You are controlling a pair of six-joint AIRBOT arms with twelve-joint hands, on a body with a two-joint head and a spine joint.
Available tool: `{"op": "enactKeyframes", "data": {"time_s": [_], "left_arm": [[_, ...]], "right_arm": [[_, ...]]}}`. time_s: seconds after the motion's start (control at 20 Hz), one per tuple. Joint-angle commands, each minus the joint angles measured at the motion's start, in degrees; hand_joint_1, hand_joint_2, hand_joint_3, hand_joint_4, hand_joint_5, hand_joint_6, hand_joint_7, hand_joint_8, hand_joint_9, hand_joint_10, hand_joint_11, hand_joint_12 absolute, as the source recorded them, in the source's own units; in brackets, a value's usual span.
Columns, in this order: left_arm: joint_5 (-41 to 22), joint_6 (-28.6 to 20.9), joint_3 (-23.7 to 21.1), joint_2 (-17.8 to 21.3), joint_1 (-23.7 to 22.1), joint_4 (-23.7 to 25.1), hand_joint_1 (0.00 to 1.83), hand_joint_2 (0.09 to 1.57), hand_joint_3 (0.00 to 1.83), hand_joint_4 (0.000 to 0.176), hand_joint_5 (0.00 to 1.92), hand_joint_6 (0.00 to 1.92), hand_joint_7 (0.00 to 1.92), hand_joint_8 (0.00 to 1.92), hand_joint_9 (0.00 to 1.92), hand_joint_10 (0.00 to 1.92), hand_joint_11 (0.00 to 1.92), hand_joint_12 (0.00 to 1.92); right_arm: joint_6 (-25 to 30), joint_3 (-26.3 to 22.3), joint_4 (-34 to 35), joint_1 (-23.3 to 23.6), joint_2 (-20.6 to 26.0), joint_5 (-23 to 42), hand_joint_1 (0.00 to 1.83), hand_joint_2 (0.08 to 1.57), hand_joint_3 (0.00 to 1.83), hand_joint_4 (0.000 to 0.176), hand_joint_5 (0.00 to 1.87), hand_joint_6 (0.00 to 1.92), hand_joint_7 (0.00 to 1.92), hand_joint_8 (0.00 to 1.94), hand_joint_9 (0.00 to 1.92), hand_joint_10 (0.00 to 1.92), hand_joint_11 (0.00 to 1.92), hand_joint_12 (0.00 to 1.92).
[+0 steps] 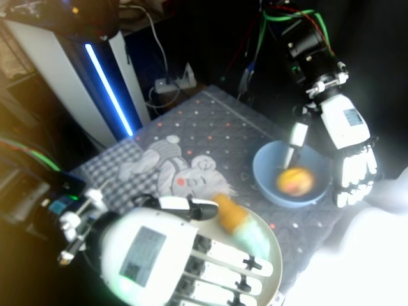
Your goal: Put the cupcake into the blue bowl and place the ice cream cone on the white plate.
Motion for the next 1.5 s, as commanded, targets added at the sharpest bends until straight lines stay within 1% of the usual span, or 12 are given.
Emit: {"op": "enactKeyframes", "data": {"time_s": [0.0,0.25,0.35,0.45,0.65,0.75,0.85,0.95,1.05,1.1,1.35,1.45], "left_arm": [[-5.2,-0.1,-0.1,0.2,-0.9,0.0,1.01,0.83,0.01,0.000,0.46,0.00,0.40,0.00,0.36,0.00,0.10,0.54],[-5.9,-0.1,-1.8,1.1,-2.1,2.5,1.00,0.82,0.00,0.003,0.46,0.00,0.42,0.00,0.36,0.00,0.11,0.54],[-6.2,-0.1,-2.7,1.8,-2.7,3.5,1.00,0.81,0.00,0.000,0.46,0.00,0.43,0.01,0.37,0.00,0.11,0.54],[-6.7,-0.1,-3.4,2.4,-3.0,4.0,1.01,0.81,0.00,0.002,0.47,0.00,0.45,0.00,0.39,0.00,0.12,0.58],[-7.7,-0.1,-4.7,3.7,-3.6,4.6,0.98,0.81,0.00,0.015,0.44,0.00,0.41,0.00,0.36,0.00,0.07,0.57],[-8.6,-0.1,-5.4,4.7,-4.0,4.4,0.96,0.82,0.00,0.074,0.41,0.00,0.38,0.00,0.38,0.00,0.03,0.75],[-9.7,-0.1,-6.4,6.0,-4.5,4.3,0.94,0.81,0.00,0.106,0.38,0.00,0.39,0.00,0.44,0.00,0.14,1.01],[-11.8,-0.1,-7.4,7.3,-4.9,3.4,0.96,0.82,0.00,0.058,0.40,0.00,0.44,0.01,0.47,0.01,0.16,0.91],[-13.9,-0.1,-9.2,9.2,-5.4,3.1,0.94,0.81,0.00,0.086,0.39,0.00,0.46,0.00,0.46,0.00,0.08,0.95],[-15.7,-0.1,-10.9,10.9,-5.6,2.6,0.91,0.81,0.00,0.087,0.39,0.00,0.47,0.00,0.46,0.00,0.08,0.96],[-21.9,0.7,-17.6,17.6,-5.8,1.5,0.86,0.87,0.00,0.017,0.30,0.00,0.37,0.00,0.38,0.00,0.11,0.81],[-24.1,2.1,-20.9,20.5,-5.8,1.2,0.83,0.89,0.00,0.040,0.31,0.00,0.40,0.01,0.43,0.01,0.16,0.77]], "right_arm": [[0.2,0.0,0.1,0.8,0.1,6.8,0.67,0.80,0.00,0.043,0.45,0.00,0.57,0.00,0.54,0.00,0.14,1.03],[0.2,-0.3,-0.3,0.8,0.1,6.8,0.69,0.81,0.00,0.009,0.44,0.00,0.59,0.00,0.57,0.00,0.19,0.99],[0.2,-0.5,-0.6,0.8,0.1,6.8,0.68,0.80,0.00,0.009,0.43,0.00,0.59,0.00,0.58,0.01,0.20,0.98],[0.2,-0.7,-1.1,0.8,0.1,6.8,0.68,0.80,0.00,0.040,0.43,0.00,0.57,0.00,0.56,0.00,0.20,0.98],[0.2,-1.8,-2.5,0.8,0.1,7.5,0.70,0.83,0.01,0.041,0.41,0.00,0.53,0.00,0.54,0.00,0.18,0.97],[0.2,-2.9,-2.9,0.9,1.0,8.9,0.67,0.82,0.00,0.042,0.40,0.00,0.52,0.00,0.52,0.00,0.14,1.04],[0.2,-3.9,-3.0,0.9,1.7,10.4,0.71,0.80,0.00,0.038,0.40,0.00,0.51,0.00,0.50,0.00,0.08,1.11],[0.2,-5.1,-3.1,0.9,2.8,12.1,0.70,0.80,0.00,0.049,0.39,0.00,0.49,0.00,0.50,0.00,0.10,1.13],[0.2,-7.0,-3.5,0.9,4.4,14.2,0.67,0.83,0.00,0.040,0.35,0.00,0.46,0.00,0.42,0.00,0.01,1.14],[0.2,-8.5,-3.6,0.9,5.8,15.8,0.66,0.82,0.00,0.055,0.34,0.00,0.44,0.00,0.38,0.00,0.00,1.06],[0.1,-14.8,-5.5,0.9,11.3,22.6,0.52,0.82,0.00,0.050,0.30,0.00,0.42,0.00,0.42,0.01,0.06,1.00],[0.1,-17.4,-5.9,0.8,13.8,26.0,0.65,0.84,0.00,0.056,0.33,0.00,0.42,0.00,0.42,0.00,0.13,0.79]]}}
